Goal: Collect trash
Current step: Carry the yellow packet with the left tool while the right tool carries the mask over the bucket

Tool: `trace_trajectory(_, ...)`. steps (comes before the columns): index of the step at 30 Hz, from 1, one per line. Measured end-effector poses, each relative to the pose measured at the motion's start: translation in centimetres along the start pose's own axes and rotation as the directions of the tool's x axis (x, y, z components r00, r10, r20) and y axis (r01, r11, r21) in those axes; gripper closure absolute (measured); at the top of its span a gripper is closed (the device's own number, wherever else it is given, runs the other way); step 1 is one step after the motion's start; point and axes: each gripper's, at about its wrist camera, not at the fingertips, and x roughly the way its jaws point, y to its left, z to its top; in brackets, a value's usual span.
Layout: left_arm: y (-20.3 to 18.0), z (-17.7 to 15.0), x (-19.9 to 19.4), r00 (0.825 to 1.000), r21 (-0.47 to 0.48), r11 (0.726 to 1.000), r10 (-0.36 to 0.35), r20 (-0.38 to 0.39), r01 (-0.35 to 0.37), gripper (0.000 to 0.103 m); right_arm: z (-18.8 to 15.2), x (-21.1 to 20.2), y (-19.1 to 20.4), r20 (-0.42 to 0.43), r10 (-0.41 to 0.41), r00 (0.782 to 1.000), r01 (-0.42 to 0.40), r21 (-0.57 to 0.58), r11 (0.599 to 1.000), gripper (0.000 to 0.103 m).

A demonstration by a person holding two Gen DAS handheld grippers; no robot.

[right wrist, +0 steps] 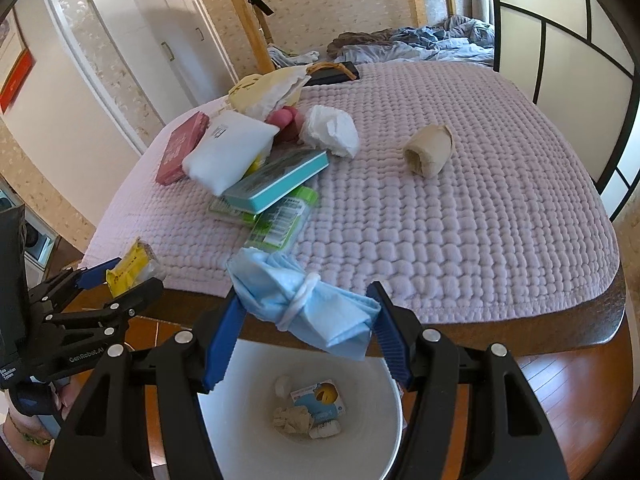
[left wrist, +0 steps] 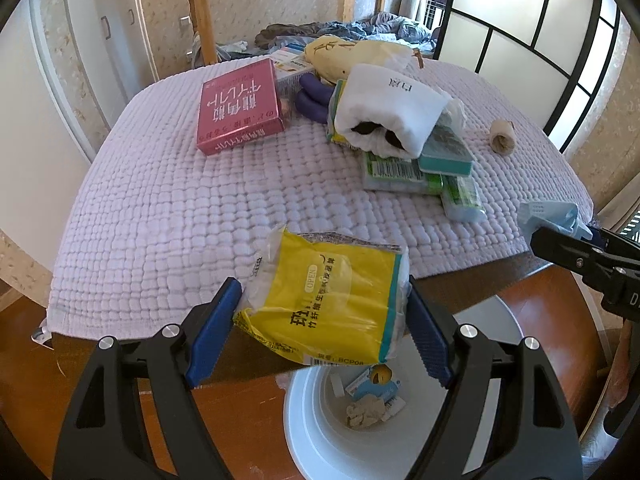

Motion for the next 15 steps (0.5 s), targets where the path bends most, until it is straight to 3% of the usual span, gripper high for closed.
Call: trace_trajectory(15, -0.8, -2.1, -1.0, 1.0, 0.012, 1.0, 0.004, -0.027, -0.004, 0.022, -3.0, -1.8, 3.1, -0.025, 0.021, 0.999, -0.022, -0.037, 0.999, 0.042)
